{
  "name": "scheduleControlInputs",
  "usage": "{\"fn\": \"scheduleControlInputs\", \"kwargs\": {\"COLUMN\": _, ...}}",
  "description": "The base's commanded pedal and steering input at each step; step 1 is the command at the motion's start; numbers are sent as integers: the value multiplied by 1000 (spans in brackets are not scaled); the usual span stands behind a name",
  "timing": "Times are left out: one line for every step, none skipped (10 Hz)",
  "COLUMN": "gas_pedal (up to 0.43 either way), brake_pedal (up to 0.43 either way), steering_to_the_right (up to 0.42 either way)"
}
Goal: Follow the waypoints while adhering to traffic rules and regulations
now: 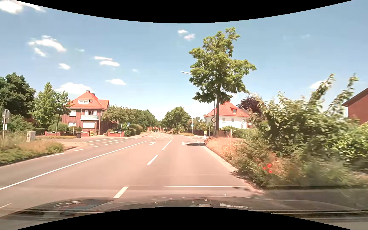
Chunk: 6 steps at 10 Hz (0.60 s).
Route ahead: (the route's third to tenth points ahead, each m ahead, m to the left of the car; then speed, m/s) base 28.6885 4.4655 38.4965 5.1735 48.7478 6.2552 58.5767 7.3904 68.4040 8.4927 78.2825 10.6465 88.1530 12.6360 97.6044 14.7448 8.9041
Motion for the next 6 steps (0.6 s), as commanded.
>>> {"fn": "scheduleControlInputs", "kwargs": {"gas_pedal": 248, "brake_pedal": 0, "steering_to_the_right": -12}}
{"fn": "scheduleControlInputs", "kwargs": {"gas_pedal": 248, "brake_pedal": 0, "steering_to_the_right": -10}}
{"fn": "scheduleControlInputs", "kwargs": {"gas_pedal": 248, "brake_pedal": 0, "steering_to_the_right": -11}}
{"fn": "scheduleControlInputs", "kwargs": {"gas_pedal": 248, "brake_pedal": 0, "steering_to_the_right": -11}}
{"fn": "scheduleControlInputs", "kwargs": {"gas_pedal": 248, "brake_pedal": 0, "steering_to_the_right": -11}}
{"fn": "scheduleControlInputs", "kwargs": {"gas_pedal": 248, "brake_pedal": 0, "steering_to_the_right": -11}}
